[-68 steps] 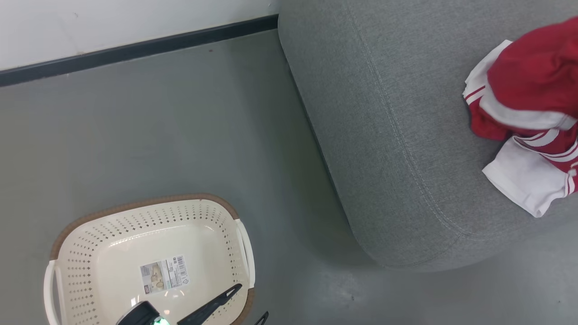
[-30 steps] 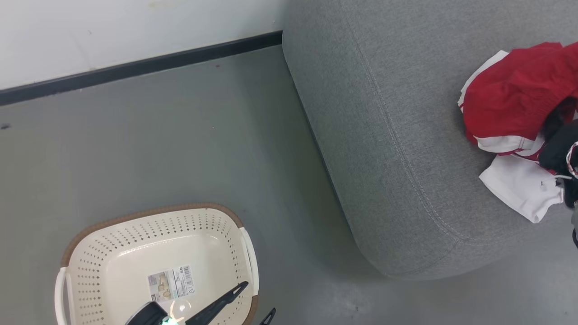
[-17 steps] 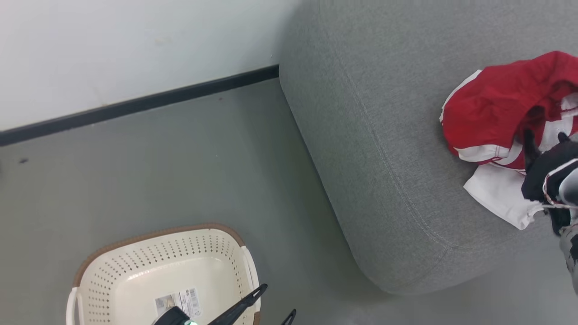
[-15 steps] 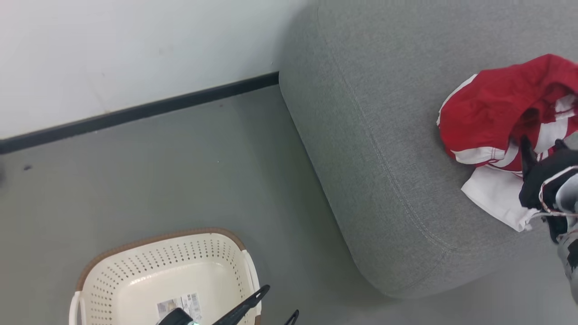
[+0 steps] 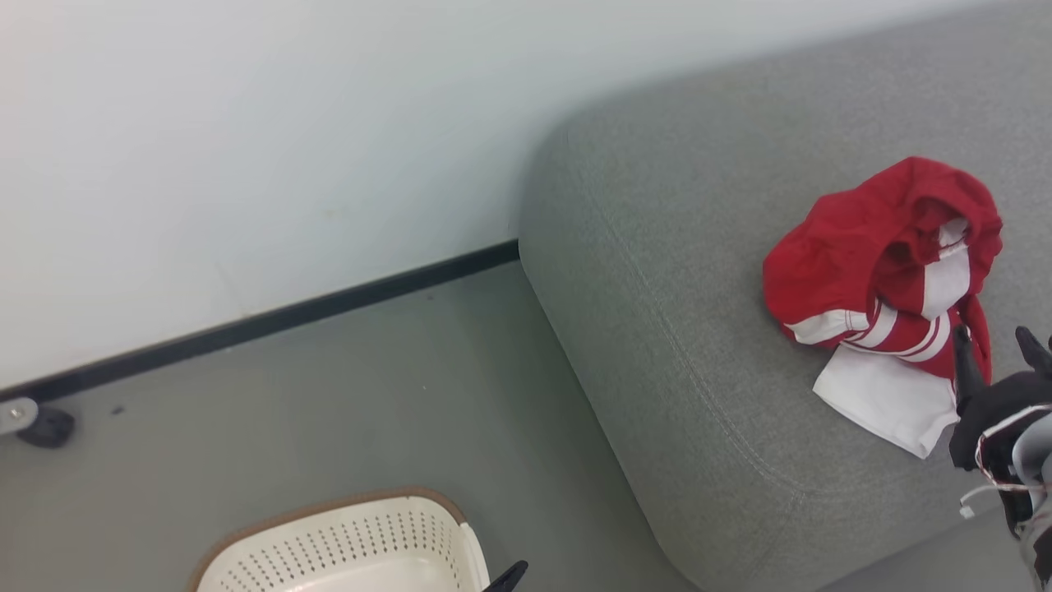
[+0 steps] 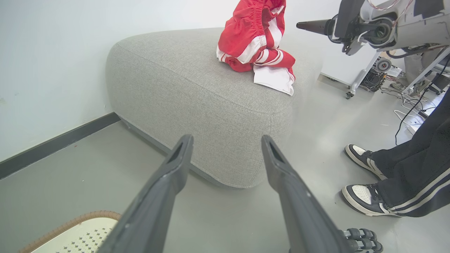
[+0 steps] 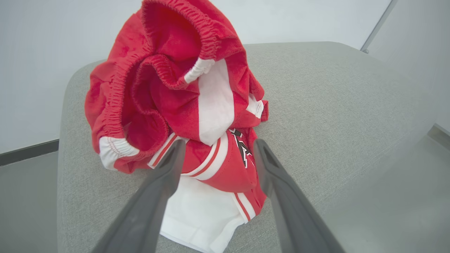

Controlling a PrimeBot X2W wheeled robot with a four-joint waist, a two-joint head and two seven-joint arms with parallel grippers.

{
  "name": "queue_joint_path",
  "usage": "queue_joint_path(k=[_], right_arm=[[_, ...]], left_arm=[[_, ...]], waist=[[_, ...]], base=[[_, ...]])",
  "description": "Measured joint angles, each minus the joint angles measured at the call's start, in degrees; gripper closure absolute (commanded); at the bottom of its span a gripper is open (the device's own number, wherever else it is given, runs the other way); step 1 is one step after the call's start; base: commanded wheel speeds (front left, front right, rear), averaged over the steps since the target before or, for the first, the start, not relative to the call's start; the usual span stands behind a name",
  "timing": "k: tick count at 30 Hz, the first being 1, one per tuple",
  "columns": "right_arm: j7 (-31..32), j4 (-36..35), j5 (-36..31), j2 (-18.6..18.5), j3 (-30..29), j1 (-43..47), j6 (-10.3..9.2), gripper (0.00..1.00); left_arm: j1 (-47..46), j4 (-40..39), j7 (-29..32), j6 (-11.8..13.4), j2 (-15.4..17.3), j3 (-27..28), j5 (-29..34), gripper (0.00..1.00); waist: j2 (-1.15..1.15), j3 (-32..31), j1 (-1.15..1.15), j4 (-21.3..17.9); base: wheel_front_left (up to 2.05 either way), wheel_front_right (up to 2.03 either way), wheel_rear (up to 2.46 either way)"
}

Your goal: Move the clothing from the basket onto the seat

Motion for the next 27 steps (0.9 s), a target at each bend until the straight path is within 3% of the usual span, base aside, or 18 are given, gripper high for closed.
queue_joint_path(k=[11, 21, 27], right_arm=[[-1.5, -14.1, 2.6, 0.4, 4.7, 13.8, 0.0, 0.0], [-1.5, -41.9, 12.3, -0.4, 9.4, 26.0, 0.0, 0.0], [-1.5, -53.1, 16.3, -1.1, 9.1, 31.8, 0.0, 0.0]], left_arm=[[2.5, 2.1, 0.0, 0.0, -3.2, 0.8, -0.8, 0.0], [3.7, 2.1, 0.0, 0.0, -4.5, 4.1, -2.1, 0.0], [3.6, 2.5, 0.0, 0.0, -4.7, 5.1, -2.1, 0.0]], waist=[[0.0, -8.0, 0.0, 1.2], [0.0, -11.3, 0.0, 4.3], [0.0, -12.0, 0.01, 6.5]], base=[[0.0, 0.0, 0.0], [0.0, 0.0, 0.0], [0.0, 0.0, 0.0]])
